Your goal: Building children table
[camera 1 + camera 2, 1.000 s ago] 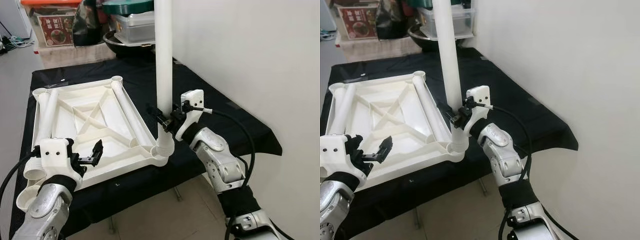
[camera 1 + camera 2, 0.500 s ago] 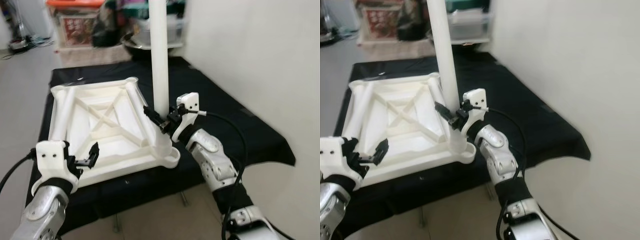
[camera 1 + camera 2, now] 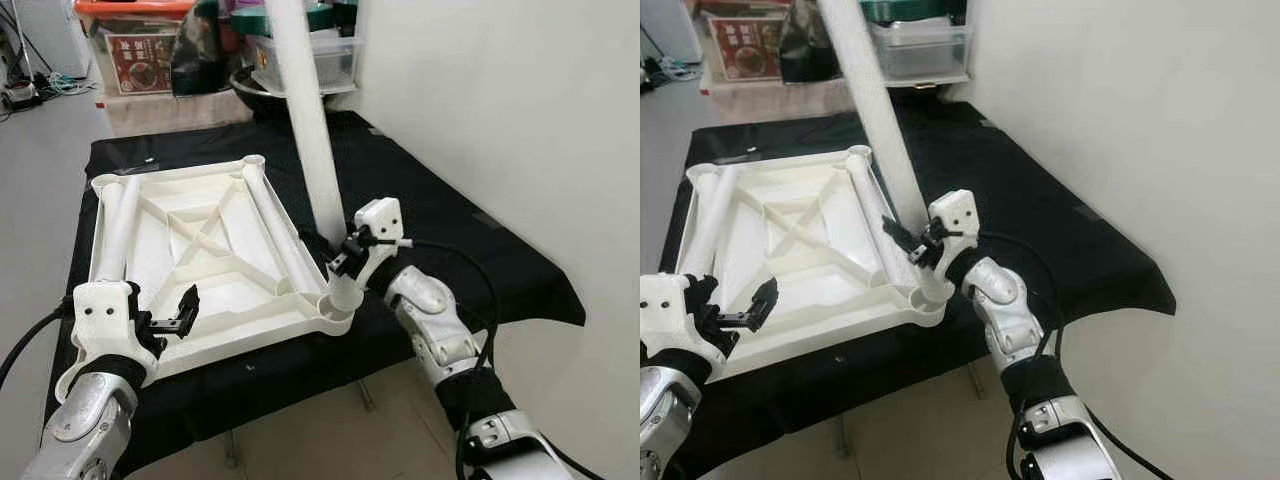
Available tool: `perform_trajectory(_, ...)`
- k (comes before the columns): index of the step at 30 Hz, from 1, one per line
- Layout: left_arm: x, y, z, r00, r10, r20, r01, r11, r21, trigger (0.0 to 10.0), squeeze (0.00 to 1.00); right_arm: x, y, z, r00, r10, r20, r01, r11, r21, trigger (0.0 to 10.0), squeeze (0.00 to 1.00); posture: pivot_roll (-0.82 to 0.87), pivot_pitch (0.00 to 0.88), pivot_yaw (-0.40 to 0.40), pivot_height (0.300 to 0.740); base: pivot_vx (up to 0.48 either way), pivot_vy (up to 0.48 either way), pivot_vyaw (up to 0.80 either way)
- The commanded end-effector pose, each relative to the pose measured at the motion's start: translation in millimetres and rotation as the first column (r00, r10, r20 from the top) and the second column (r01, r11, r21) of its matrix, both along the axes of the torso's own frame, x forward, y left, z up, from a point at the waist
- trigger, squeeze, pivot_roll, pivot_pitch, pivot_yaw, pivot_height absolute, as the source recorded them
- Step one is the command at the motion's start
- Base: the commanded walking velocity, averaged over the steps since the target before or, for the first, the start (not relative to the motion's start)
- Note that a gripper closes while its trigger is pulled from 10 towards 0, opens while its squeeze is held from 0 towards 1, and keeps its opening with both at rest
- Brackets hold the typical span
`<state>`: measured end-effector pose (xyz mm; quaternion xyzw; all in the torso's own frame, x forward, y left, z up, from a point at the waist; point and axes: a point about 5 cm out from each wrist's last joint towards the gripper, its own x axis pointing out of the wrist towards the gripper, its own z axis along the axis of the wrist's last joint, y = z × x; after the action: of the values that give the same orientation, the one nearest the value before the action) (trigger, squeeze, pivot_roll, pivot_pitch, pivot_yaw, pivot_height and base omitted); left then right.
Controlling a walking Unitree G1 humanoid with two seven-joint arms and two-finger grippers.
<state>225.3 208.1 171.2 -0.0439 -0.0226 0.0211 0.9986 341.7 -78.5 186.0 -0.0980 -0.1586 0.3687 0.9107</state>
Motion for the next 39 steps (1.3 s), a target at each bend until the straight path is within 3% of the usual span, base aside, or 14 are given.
perform_trajectory(1,-0.8,-2.7,0.5,1.0,-0.01,-0.004,0.01,1.0,0.01,10.0,0.0,-2.5,2.7,-8.0,1.0,0.013,-0.009,-0.013,1.0,-0.013,10.0,0.0,0.11,0.0,-0.072,0.74,0.0,0.0,0.0)
perform_trajectory(8,-1.9,-1.1,0.8,1.0,-0.005,-0.005,0.006,1.0,0.01,10.0,0.0,-3.9,8.6,-13.5,0.999,0.033,-0.009,-0.033,0.999,-0.002,10.0,0.0,0.12,0.0,-0.074,0.74,0.0,0.0,0.0)
perform_trajectory(23,1.1,2.2,-1.5,1.0,0.002,-0.009,-0.002,1.0,-0.002,10.0,0.0,-20.0,-1.8,-37.0,0.99,0.066,-0.121,-0.059,0.997,0.056,10.0,0.0,0.1,0.0,-0.063,0.74,0.0,0.0,0.0)
perform_trajectory(25,2.3,3.1,-0.6,1.0,0.008,-0.007,-0.008,1.0,-0.008,10.0,0.0,-19.7,0.9,-43.8,0.979,0.075,-0.187,-0.059,0.994,0.094,10.0,0.0,0.11,0.0,-0.063,0.74,0.0,0.0,0.0)
perform_trajectory(31,2.7,4.1,0.1,1.0,0.011,-0.006,-0.012,1.0,-0.01,10.0,0.0,-19.2,2.7,-48.9,0.968,0.086,-0.236,-0.059,0.991,0.116,10.0,0.0,0.11,0.0,-0.064,0.74,0.0,0.0,0.0)
perform_trajectory(33,1.4,7.8,0.4,1.0,0.026,-0.009,-0.026,1.0,-0.017,10.0,0.0,-15.3,5.7,-55.4,0.934,0.108,-0.34,-0.055,0.985,0.163,10.0,0.0,0.12,0.0,-0.067,0.74,0.0,0.0,0.0)
perform_trajectory(39,0.4,9.5,0.2,0.999,0.036,-0.012,-0.037,0.999,-0.017,10.0,0.0,-12.5,7.0,-57.2,0.919,0.114,-0.378,-0.05,0.983,0.176,10.0,0.0,0.13,0.0,-0.072,0.74,0.0,0.0,0.0)
